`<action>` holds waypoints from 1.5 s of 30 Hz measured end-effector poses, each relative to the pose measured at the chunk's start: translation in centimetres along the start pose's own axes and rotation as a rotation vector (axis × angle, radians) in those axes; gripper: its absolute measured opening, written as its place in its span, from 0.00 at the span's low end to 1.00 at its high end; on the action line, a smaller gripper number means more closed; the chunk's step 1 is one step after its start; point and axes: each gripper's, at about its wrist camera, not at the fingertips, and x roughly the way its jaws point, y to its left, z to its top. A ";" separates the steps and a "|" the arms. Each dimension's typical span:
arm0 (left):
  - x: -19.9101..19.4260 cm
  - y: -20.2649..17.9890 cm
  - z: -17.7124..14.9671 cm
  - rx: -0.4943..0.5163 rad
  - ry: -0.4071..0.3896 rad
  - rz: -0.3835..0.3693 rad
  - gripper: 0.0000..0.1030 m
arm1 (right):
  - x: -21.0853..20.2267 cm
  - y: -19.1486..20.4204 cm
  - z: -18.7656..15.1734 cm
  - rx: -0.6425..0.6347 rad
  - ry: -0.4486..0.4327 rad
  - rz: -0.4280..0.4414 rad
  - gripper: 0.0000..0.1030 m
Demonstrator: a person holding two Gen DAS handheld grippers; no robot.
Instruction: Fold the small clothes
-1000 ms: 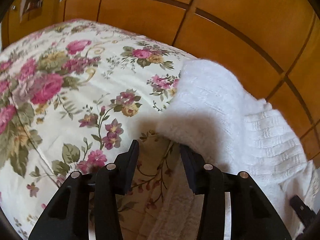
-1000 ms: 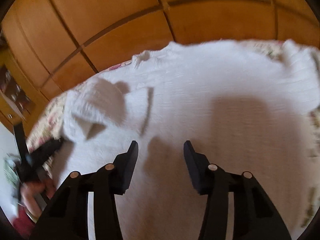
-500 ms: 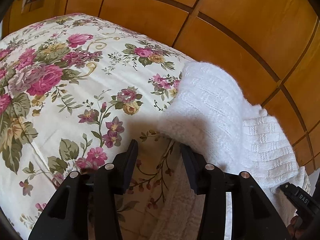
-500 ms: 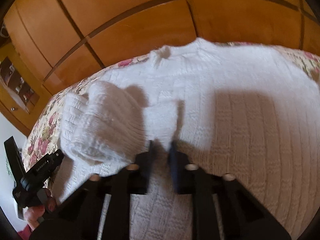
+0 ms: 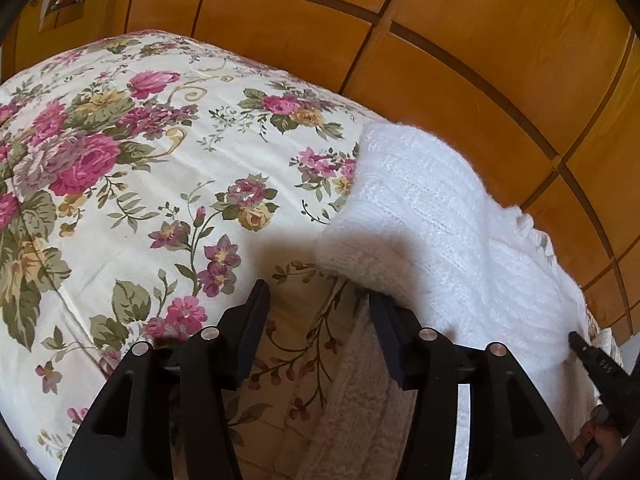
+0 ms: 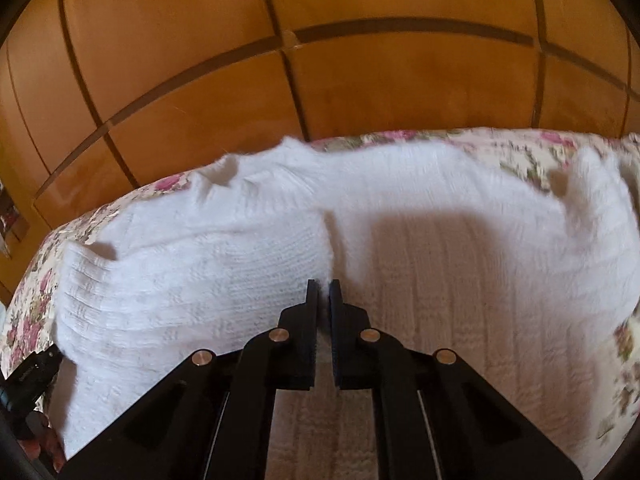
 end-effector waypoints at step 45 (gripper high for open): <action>4.8 -2.3 3.9 0.054 0.016 0.043 0.47 | -2.6 -4.0 1.3 0.150 -0.111 -0.029 0.01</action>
